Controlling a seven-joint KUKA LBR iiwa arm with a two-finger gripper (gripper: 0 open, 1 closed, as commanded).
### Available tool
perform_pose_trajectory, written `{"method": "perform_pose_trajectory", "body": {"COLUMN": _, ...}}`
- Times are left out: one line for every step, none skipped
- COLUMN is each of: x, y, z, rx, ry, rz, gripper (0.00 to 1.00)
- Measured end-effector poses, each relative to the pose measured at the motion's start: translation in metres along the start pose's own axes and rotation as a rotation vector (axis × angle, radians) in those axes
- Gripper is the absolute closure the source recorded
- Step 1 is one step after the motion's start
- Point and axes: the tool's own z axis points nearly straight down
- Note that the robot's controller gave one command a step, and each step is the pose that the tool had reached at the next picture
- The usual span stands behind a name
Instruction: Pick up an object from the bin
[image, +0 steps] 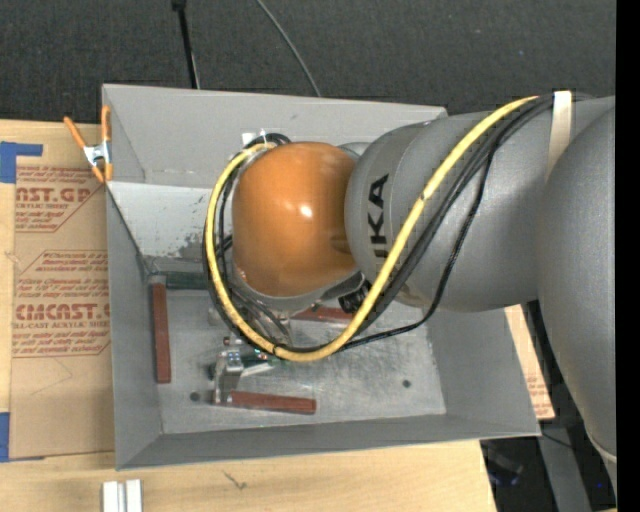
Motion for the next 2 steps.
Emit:
{"method": "perform_pose_trajectory", "body": {"x": -0.002, "y": -0.001, "z": -0.004, "rx": -0.002, "ry": -0.008, "rz": 0.002, "gripper": 0.00}}
{"method": "perform_pose_trajectory", "body": {"x": -0.005, "y": -0.023, "z": 0.063, "rx": -0.003, "ry": -0.012, "rz": -0.045, "gripper": 0.00}}
